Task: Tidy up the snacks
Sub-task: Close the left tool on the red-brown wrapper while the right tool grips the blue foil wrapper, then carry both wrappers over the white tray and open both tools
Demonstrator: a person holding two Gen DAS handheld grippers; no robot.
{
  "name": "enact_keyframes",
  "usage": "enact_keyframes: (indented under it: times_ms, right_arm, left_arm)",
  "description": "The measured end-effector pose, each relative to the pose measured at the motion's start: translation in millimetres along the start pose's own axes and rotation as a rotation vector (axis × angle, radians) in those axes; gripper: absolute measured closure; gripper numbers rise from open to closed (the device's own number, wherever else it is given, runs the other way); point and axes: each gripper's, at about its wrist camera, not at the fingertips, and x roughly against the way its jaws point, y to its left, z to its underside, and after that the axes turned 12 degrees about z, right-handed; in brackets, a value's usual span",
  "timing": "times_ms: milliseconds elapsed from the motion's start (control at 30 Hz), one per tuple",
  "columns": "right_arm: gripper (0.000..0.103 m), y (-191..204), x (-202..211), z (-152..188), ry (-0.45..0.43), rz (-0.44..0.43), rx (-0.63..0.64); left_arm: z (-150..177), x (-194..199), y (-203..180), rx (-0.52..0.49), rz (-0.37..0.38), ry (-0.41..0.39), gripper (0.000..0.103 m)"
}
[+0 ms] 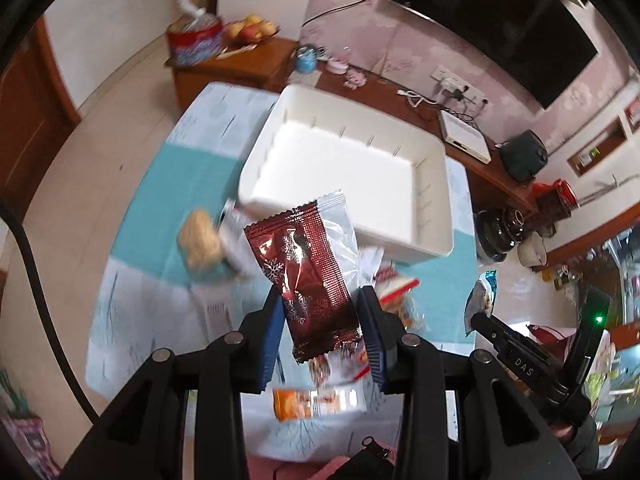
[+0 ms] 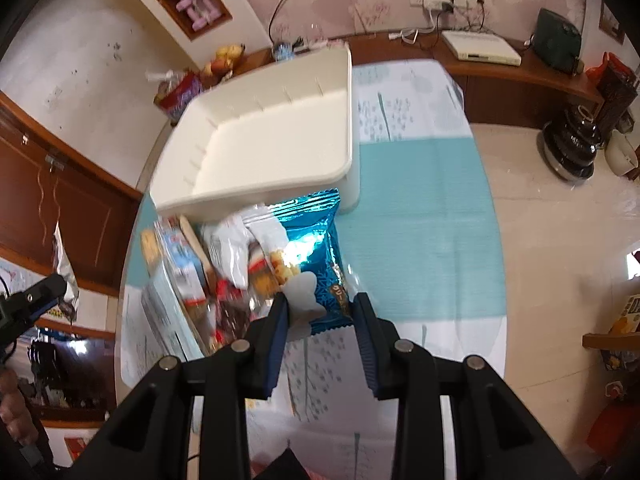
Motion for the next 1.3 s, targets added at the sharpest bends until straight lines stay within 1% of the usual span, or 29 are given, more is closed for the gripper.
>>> enact_keyframes:
  times_ms: [300, 400, 533, 667, 733, 900, 1067, 1233, 1300]
  right_arm:
    - [0.07, 22, 5, -42, -0.112, 0.009, -0.007]
    - [0.07, 30, 0, -55, -0.137, 0.011, -0.001]
    - [0.07, 42, -3, -71, -0.187, 0.01, 0.02]
    - [0.07, 52, -8, -82, -0.251, 0.011, 0.041]
    - [0.07, 54, -12, -85, -0.264, 0.016, 0.042]
    - [0.07, 60, -24, -90, -0.277, 0.018, 0.035]
    - [0.069, 63, -30, -93, -0.289, 0.023, 0.029]
    - [0.069, 66, -31, -95, -0.301, 0.025, 0.024]
    - [0.069, 66, -32, -97, -0.293, 0.03, 0.014]
  left_arm:
    - [-67, -15, -14, -0.123, 0.016, -0.017, 0.067]
    - [-84, -25, -17, -0.155, 0.009, -0.021, 0.067]
    - [-102, -39, -18, -0.184, 0.035, -0.033, 0.067]
    - [-114, -53, -17, -0.224, 0.052, -0.051, 0.067]
    - [-119, -59, -19, -0.256, 0.062, -0.059, 0.067]
    - [-128, -74, -20, -0.299, 0.111, -0.057, 0.067]
    - [-133, -90, -23, -0.325, 0.132, -0.035, 0.067]
    - [-137, -96, -23, -0.332, 0.143, -0.026, 0.065]
    - [-138, -96, -24, -0.335, 0.155, -0.02, 0.065]
